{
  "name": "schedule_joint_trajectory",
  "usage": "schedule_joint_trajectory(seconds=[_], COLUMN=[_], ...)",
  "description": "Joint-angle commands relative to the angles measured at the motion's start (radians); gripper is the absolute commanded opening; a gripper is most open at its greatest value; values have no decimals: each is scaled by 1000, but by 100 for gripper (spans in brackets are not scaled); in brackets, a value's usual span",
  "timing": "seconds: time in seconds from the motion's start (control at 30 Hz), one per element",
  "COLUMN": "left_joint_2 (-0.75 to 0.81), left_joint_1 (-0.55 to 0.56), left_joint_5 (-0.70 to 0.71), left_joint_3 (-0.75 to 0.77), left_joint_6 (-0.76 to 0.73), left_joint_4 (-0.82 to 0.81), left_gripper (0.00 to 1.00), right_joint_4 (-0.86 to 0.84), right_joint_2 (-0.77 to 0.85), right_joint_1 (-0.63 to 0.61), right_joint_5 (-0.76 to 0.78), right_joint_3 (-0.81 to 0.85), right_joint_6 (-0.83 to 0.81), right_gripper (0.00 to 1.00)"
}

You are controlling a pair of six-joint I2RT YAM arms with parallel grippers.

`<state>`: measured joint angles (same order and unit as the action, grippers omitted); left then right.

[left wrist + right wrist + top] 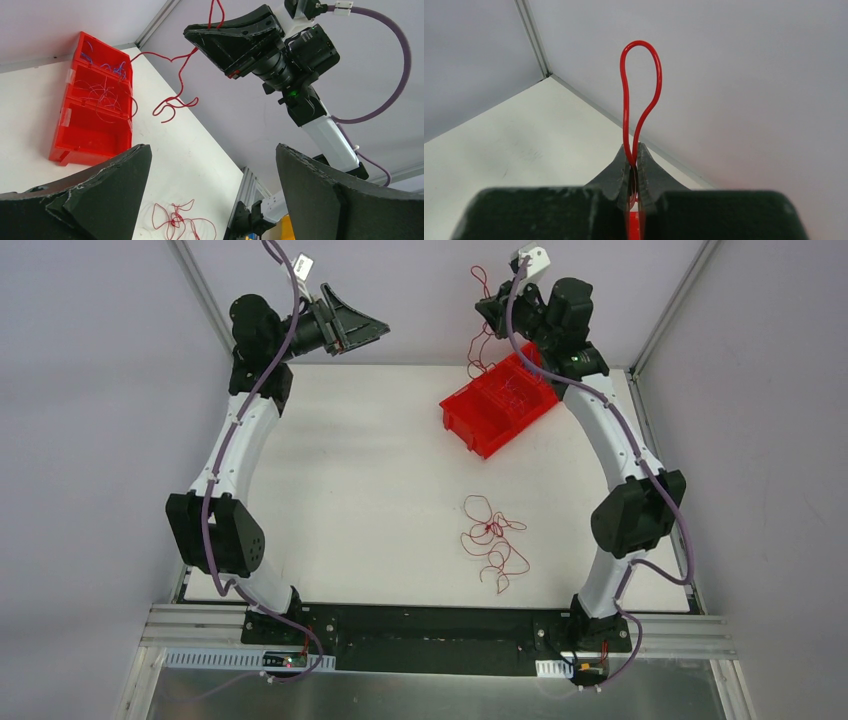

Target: Untangle the cables

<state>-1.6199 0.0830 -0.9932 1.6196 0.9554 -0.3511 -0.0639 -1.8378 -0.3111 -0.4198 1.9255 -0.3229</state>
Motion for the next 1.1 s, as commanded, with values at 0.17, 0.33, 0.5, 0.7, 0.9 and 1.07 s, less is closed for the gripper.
schedule_joint_trajectory(seconds=[0.17, 0.33, 0.5, 0.7, 0.9, 1.07], left_joint_2=[-27, -29, -28, -30, -36, -40], left_joint_1=[-17, -19, -24, -31, -38, -39], left_joint_5=[-33, -37, -40, -45, -47, -50], left_joint_3=[42, 36, 25, 15, 13, 4], left_joint_6=[12, 17, 15, 3, -27, -45], left_joint_4=[-45, -47, -43, -19, 22, 56], left_gripper=[99, 99, 99, 99, 99, 99], right_joint_4=[11, -15, -40, -85, -125, -119], right_joint_2=[-52, -86, -136, -224, -308, -344], right_joint_1=[17, 22, 24, 33, 50, 55], right_joint_5=[-42, -54, -81, -107, -149, -207], right_joint_3=[23, -17, -51, -56, -61, -76], right_joint_6=[3, -27, -56, -82, -146, -194], right_gripper=[0, 0, 0, 0, 0, 0])
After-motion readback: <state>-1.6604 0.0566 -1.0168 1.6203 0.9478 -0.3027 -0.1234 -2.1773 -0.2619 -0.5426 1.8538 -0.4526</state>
